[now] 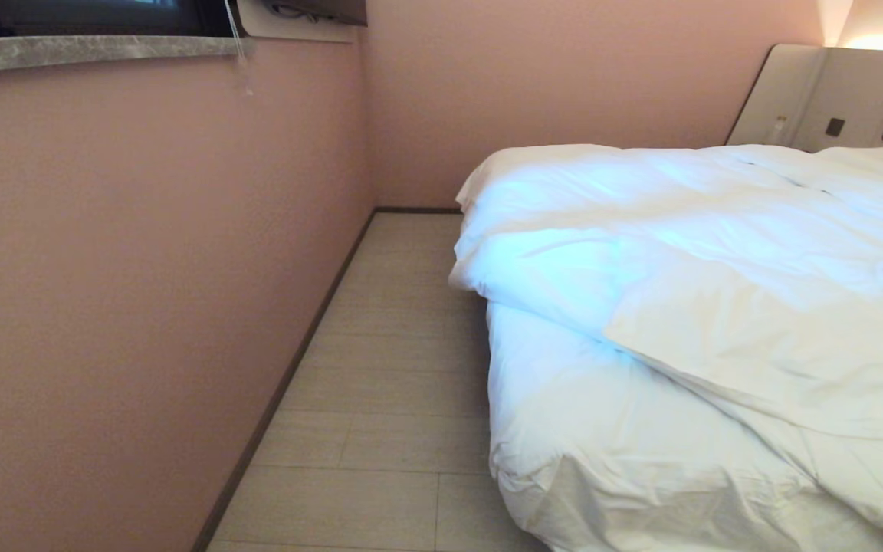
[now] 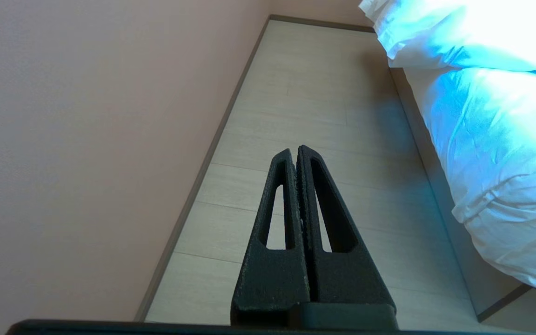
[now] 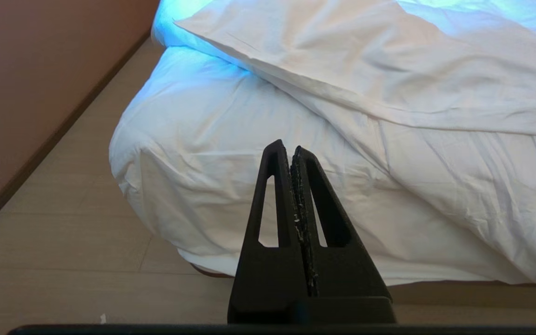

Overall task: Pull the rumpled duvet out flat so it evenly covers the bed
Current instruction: Hold the folded corner of the quilt

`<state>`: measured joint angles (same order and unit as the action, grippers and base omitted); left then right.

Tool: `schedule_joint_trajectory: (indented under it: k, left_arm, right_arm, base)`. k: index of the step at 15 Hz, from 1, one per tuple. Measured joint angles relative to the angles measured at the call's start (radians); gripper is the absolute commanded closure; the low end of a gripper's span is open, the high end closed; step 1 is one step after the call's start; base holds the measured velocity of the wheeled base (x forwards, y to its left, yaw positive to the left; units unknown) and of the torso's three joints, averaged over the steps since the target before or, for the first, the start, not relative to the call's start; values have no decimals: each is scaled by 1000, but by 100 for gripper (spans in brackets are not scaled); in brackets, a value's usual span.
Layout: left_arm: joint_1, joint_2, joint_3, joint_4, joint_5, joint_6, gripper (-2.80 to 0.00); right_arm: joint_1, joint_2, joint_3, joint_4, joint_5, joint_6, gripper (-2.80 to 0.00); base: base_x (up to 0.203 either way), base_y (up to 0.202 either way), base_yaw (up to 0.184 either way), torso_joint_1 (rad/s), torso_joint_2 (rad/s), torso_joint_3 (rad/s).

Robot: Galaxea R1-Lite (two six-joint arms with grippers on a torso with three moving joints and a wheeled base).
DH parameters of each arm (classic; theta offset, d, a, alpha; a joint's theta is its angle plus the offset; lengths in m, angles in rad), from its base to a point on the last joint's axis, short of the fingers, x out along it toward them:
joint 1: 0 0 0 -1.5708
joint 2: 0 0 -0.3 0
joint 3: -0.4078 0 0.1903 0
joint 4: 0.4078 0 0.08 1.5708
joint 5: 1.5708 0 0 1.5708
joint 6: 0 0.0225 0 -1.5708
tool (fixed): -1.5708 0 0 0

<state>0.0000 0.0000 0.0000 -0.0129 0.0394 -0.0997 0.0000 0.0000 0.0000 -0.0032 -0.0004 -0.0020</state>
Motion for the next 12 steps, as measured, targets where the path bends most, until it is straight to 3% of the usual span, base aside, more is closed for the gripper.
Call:
schedule_joint_trajectory:
  k: [9,12]
  left_arm:
    - [0,0,0,-1,1,3,0]
    - [0,0,0,0,1,0,0]
  right_arm:
    - [0,0,0,1,-1,-1,0]
    - [0,0,0,0,-1,0,0]
  base:
    - [0,0,0,0,0,0]
    - [3,-136,2,2,4,5]
